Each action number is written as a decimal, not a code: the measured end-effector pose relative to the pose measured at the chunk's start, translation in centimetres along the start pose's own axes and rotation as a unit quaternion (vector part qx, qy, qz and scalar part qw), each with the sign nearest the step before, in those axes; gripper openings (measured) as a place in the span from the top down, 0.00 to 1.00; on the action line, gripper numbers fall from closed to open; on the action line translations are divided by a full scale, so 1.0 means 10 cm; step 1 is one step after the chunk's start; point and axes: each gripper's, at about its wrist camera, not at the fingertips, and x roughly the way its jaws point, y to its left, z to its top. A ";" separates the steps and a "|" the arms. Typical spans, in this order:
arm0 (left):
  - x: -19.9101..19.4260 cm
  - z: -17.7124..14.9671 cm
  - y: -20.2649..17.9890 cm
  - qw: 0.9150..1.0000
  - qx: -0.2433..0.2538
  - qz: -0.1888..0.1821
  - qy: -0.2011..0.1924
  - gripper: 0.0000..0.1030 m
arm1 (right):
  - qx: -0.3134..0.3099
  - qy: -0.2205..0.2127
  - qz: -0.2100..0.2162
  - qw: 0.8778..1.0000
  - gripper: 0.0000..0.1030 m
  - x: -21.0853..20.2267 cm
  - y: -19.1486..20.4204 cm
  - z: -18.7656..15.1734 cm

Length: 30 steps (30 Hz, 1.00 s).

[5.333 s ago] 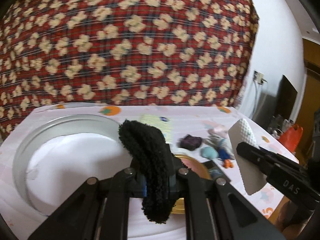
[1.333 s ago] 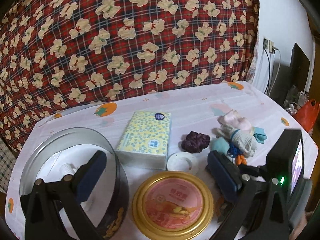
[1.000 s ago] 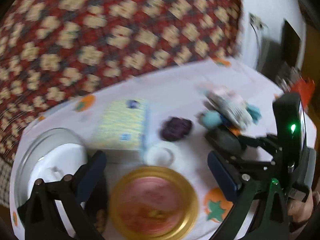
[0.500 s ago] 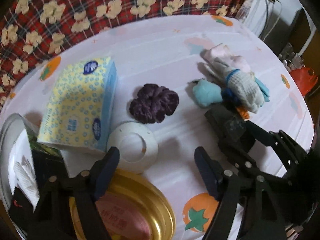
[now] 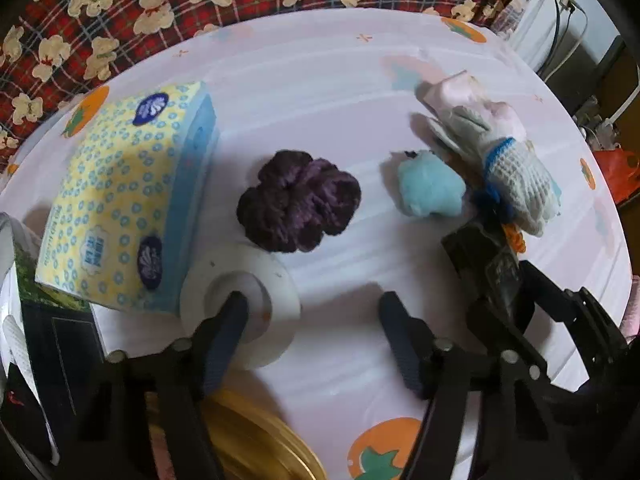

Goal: Organize soft objects
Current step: 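Grasp the white plastic ring with the left gripper, then carry the white ring with the left gripper over the tin while the right gripper carries the black box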

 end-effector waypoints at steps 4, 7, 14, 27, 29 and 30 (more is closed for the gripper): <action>-0.04 0.02 0.08 0.998 -0.026 -0.050 -0.011 0.87 | 0.005 -0.001 0.004 1.000 0.43 -0.01 -0.01 0.00; -0.06 0.01 0.11 0.996 -0.029 -0.083 -0.024 0.87 | 0.007 -0.002 0.001 1.000 0.43 -0.02 -0.02 0.01; -0.22 -0.14 0.07 0.990 -0.026 -0.125 -0.059 0.87 | 0.012 -0.020 -0.005 1.000 0.43 -0.10 -0.04 0.00; -0.50 -0.69 -0.21 0.980 0.013 -0.172 -0.100 0.87 | 0.013 -0.069 -0.040 0.997 0.43 -0.54 0.01 -0.25; -0.49 -0.76 -0.29 0.979 0.023 -0.180 -0.095 0.87 | 0.016 -0.066 -0.043 0.997 0.43 -0.59 -0.02 -0.33; -0.50 -0.82 -0.33 0.978 0.029 -0.183 -0.095 0.87 | 0.018 -0.065 -0.044 0.997 0.43 -0.62 -0.02 -0.37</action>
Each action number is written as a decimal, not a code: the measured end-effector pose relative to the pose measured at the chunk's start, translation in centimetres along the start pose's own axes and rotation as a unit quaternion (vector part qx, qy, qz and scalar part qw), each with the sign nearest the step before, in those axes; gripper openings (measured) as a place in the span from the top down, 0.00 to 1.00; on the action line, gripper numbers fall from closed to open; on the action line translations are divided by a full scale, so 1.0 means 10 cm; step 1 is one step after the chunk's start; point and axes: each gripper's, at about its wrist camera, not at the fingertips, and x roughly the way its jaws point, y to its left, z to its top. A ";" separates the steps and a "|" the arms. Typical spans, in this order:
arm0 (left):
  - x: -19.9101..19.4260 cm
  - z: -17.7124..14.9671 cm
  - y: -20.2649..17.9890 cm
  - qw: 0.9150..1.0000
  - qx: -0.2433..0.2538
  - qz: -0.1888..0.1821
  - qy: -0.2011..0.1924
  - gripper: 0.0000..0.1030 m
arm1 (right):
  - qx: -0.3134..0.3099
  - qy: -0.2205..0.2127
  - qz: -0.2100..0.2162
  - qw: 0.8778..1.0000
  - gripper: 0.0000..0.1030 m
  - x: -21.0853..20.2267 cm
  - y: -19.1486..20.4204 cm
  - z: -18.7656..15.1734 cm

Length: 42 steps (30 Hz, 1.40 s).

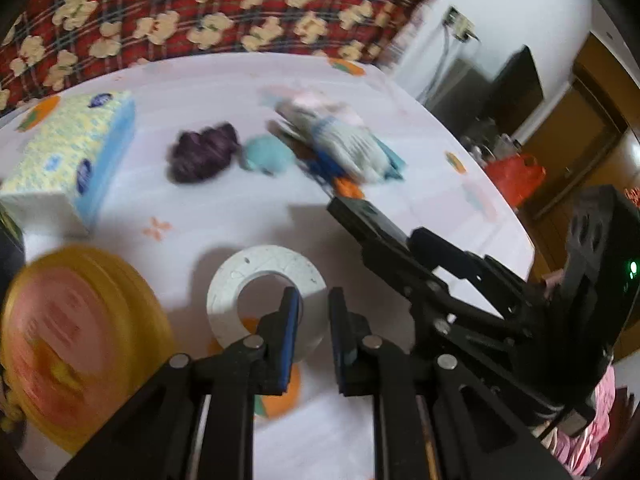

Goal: Organize soft objects
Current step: 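Carry the white ring with the left gripper over the tin while the right gripper carries the black box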

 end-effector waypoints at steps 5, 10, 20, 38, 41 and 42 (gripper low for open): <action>-0.06 -0.20 -0.10 1.000 0.015 0.014 -0.002 0.87 | 0.002 -0.003 -0.004 1.000 0.43 -0.16 -0.03 -0.19; -0.10 -0.36 -0.14 1.000 0.018 0.022 -0.004 0.87 | -0.003 0.001 -0.007 1.000 0.43 -0.26 0.00 -0.34; -0.27 -0.70 -0.19 0.998 0.037 0.049 -0.011 0.87 | -0.033 -0.003 -0.008 0.999 0.43 -0.55 0.21 -0.55; -0.99 -1.44 0.43 0.994 -0.002 0.099 -0.044 0.87 | -0.129 0.015 0.079 0.988 0.43 -0.73 1.11 -0.80; -1.14 -1.51 0.55 0.993 -0.014 0.108 -0.054 0.87 | -0.144 0.013 0.100 0.984 0.43 -0.77 1.30 -0.81; -1.20 -1.53 0.60 0.992 -0.019 0.113 -0.060 0.87 | -0.151 0.010 0.111 0.982 0.43 -0.79 1.38 -0.80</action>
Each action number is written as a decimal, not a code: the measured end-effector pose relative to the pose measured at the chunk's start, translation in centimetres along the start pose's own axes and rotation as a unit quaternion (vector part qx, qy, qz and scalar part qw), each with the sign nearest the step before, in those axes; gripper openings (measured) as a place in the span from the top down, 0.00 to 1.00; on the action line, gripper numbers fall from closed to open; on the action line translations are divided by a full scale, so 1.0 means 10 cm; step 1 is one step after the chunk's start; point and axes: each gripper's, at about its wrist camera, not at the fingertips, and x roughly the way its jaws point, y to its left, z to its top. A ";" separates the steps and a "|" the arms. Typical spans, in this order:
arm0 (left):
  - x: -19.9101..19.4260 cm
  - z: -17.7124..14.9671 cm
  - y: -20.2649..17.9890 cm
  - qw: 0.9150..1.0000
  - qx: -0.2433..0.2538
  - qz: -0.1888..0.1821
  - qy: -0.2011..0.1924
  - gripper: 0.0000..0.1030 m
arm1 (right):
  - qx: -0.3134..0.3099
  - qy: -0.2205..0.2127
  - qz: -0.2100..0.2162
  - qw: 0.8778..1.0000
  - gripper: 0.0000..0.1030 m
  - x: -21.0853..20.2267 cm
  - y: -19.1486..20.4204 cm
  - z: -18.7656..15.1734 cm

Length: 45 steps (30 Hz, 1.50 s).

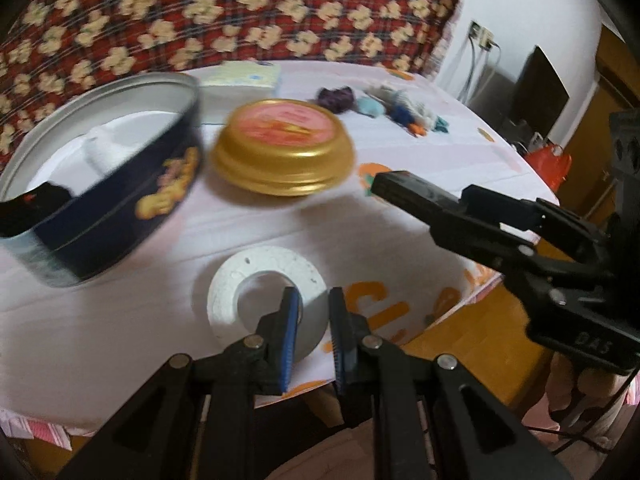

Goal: Organize soft objects
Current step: 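Carry the white ring with the left gripper over the tin while the right gripper carries the black box, then release the ring into the tin with the left gripper while the right gripper drops the black box in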

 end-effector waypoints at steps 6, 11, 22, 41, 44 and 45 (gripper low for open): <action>-0.26 0.07 0.31 0.998 -0.028 0.038 -0.041 0.87 | -0.024 -0.018 0.053 0.998 0.43 0.11 0.34 0.24; -0.44 0.23 0.60 0.993 -0.053 0.068 -0.080 0.87 | -0.034 -0.043 0.080 0.995 0.43 0.26 0.57 0.50; -0.56 0.70 1.05 0.971 -0.070 0.172 -0.148 0.87 | -0.014 -0.098 0.089 0.991 0.43 0.68 0.81 1.11; -0.32 1.14 1.55 0.933 -0.131 0.282 -0.184 0.87 | 0.008 -0.175 0.019 0.984 0.43 1.22 0.88 1.50; -0.20 1.14 1.70 0.929 -0.153 0.286 -0.176 0.87 | 0.001 -0.179 0.008 0.984 0.43 1.33 0.91 1.53; -0.17 1.13 1.74 0.928 -0.159 0.291 -0.173 0.87 | -0.001 -0.178 0.004 0.984 0.43 1.39 0.92 1.54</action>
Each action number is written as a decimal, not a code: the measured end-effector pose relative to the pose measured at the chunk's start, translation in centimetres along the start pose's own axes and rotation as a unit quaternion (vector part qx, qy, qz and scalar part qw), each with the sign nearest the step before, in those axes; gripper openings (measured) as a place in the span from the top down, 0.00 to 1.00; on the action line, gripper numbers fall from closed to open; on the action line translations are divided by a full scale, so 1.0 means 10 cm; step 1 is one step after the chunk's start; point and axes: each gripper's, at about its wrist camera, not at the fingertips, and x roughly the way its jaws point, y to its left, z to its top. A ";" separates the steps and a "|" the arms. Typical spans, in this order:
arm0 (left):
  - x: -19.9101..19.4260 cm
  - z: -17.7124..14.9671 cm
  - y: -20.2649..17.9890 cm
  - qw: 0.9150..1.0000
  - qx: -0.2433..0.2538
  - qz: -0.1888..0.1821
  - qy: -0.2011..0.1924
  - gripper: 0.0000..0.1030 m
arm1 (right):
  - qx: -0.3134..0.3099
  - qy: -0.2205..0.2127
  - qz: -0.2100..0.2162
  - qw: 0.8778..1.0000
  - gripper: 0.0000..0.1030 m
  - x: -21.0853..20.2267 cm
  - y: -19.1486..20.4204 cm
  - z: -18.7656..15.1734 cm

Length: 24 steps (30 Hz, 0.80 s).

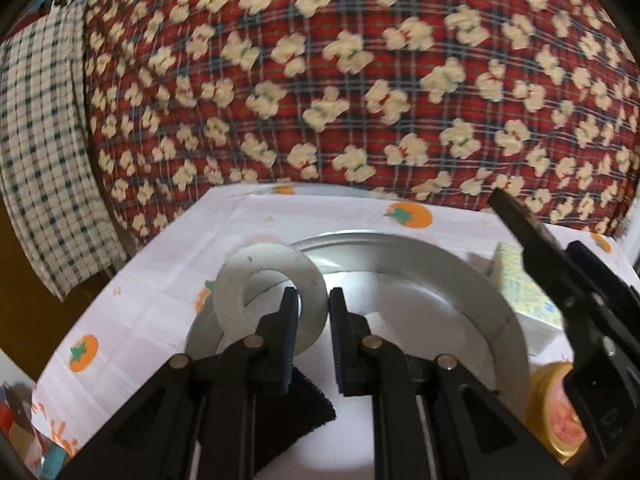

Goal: Organize soft objects
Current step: 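Release the ring into the tin with the left gripper while the right gripper drops the black box in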

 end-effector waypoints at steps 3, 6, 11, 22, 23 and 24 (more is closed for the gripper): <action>0.12 -0.03 0.04 1.000 -0.009 0.013 0.008 0.87 | 0.003 0.004 -0.006 1.000 0.43 0.12 -0.02 -0.03; 0.24 -0.03 0.02 1.000 -0.007 0.025 0.015 0.87 | 0.007 0.011 -0.014 1.000 0.43 0.24 -0.06 -0.07; 0.26 0.01 0.02 1.000 -0.012 0.027 0.011 0.87 | 0.001 0.018 -0.015 1.000 0.43 0.33 -0.05 -0.13; 0.30 0.03 0.02 0.999 -0.016 0.037 0.011 0.87 | -0.024 0.014 -0.023 0.999 0.43 0.33 0.07 -0.16; 0.31 0.03 0.02 0.999 -0.016 0.038 0.011 0.86 | -0.021 0.016 -0.021 0.999 0.43 0.34 0.06 -0.16; 0.32 0.03 0.02 0.999 -0.014 0.038 0.013 0.84 | -0.018 0.017 -0.016 1.000 0.43 0.35 0.05 -0.16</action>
